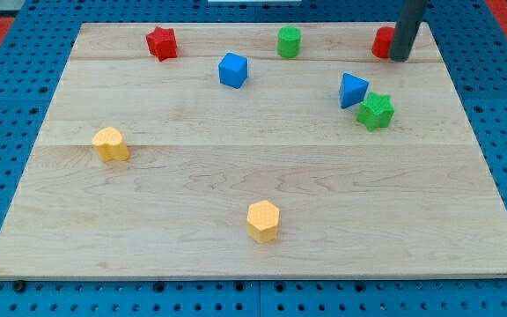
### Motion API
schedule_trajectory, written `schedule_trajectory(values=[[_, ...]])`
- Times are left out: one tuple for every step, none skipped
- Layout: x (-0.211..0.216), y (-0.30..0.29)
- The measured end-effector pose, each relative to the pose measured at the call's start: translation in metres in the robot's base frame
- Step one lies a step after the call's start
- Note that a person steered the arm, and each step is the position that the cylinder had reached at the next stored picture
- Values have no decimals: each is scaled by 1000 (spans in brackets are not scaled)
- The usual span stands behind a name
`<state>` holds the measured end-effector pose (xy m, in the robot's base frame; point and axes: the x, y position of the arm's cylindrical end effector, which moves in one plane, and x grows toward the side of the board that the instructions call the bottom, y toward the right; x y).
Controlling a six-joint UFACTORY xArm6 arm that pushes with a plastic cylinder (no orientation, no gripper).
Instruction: Push blue triangle above yellow hexagon
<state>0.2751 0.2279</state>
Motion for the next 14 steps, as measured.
schedule_trajectory(values=[[21, -1], [25, -2], [25, -14], [26, -23], [39, -82], [70, -85], [122, -102], [169, -164], [207, -226], [210, -326], [210, -410], [192, -459], [175, -482], [206, -490]])
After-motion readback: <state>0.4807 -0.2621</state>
